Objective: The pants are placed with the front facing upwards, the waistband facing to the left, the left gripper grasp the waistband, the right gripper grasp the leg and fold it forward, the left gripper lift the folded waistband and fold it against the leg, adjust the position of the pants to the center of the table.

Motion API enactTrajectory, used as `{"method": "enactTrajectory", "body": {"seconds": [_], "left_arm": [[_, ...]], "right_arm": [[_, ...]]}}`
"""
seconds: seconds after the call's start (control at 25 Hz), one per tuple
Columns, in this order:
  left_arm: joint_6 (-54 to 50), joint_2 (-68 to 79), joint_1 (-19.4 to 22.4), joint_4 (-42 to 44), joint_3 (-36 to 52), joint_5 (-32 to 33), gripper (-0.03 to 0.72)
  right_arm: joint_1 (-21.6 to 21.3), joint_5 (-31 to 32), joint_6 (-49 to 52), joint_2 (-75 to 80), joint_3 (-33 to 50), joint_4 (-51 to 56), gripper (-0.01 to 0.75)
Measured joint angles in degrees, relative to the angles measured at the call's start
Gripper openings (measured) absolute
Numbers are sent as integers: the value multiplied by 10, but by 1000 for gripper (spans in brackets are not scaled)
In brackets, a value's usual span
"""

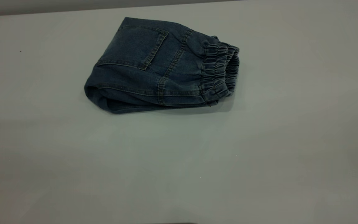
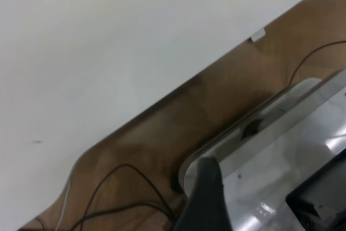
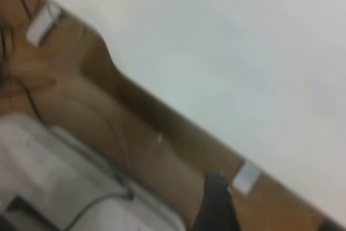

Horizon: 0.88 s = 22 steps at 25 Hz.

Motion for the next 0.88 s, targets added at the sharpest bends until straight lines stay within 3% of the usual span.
{"method": "enactTrajectory", "body": {"seconds": [0.44,0.6,0.88], "left_arm": [[0,-174,0,0,0,10,571],[0,-267,7,-1,0,17,571],[0,-296,64,-2,0,22,571]], "right_arm": [[-16,10,1,-162,0,2,461],[-62,11,0,-193,0,2,461],[-180,13,0,-205,0,2,460]]}}
